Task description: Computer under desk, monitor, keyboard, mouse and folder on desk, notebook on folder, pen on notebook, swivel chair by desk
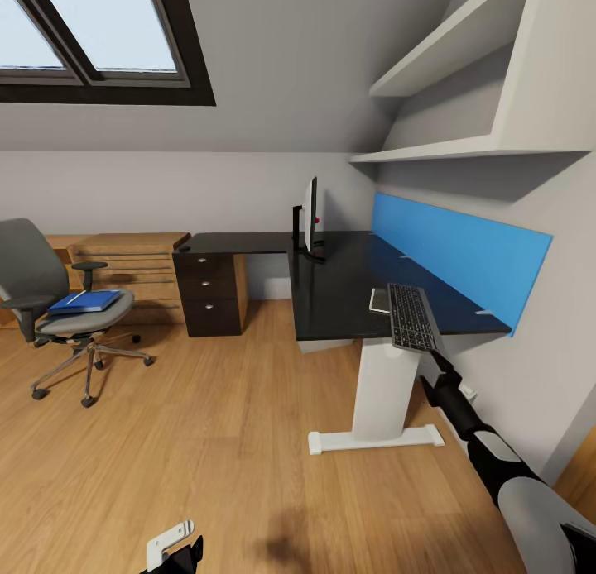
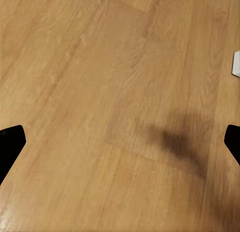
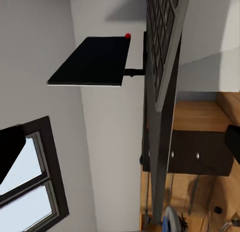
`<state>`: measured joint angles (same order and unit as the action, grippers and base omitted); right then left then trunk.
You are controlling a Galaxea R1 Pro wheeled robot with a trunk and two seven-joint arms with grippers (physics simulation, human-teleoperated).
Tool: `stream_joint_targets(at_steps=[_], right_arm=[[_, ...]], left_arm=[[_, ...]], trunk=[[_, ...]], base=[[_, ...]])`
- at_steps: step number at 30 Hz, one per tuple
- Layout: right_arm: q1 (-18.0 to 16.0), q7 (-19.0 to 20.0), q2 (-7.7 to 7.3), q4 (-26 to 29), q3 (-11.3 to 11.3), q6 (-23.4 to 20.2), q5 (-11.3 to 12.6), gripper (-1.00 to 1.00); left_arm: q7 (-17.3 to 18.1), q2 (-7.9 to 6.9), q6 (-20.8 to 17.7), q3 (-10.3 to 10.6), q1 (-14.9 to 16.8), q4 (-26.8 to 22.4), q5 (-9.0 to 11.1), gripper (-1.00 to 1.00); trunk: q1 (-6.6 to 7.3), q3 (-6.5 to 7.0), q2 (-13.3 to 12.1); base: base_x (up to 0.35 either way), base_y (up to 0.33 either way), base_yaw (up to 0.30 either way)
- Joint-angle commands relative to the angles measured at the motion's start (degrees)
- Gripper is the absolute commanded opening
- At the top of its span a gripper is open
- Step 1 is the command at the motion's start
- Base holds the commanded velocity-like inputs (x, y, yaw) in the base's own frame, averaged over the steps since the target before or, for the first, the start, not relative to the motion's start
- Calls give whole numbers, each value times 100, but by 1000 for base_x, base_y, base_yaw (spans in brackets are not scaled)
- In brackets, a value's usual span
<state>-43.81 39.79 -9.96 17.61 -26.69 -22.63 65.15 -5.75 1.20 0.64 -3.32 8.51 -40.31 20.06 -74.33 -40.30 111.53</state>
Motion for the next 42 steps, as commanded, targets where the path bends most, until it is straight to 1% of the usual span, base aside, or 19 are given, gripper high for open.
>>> stream_joint_targets(at_steps=[1,5,12,18,24,33,37,42], right_arm=[[-5,5,-1,-10,-17,-48,69,100],[-5,3,-3,-27,-24,-48,136,100],[-5,-40,2,-36,-28,-44,173,100],[-5,-321,3,-38,-29,-41,180,100],[-5,-665,3,-38,-29,-40,188,100],[-5,-818,3,-38,-30,-40,196,100],[-5,-832,3,-38,-35,-40,200,100],[-5,-844,3,-38,-37,-45,206,100]], left_arm=[[-7,3,7,-3,2,-3,60,100],[-9,3,7,7,2,-1,60,100],[-11,3,7,21,2,-2,60,100],[-8,3,10,22,2,-2,60,100],[-6,3,14,22,3,-2,60,100],[-8,3,12,30,2,-3,57,100],[-12,3,10,83,2,-3,57,100],[-24,7,9,209,2,-3,59,100]], trunk=[[1,-6,3],[1,-6,3],[1,-6,3],[1,-6,3],[1,-6,3],[1,-6,3],[1,-6,3],[1,-6,3]], base=[[0,0,0],[0,0,0],[0,0,0],[39,0,0],[214,0,0],[112,0,0],[23,0,0],[9,0,0]])
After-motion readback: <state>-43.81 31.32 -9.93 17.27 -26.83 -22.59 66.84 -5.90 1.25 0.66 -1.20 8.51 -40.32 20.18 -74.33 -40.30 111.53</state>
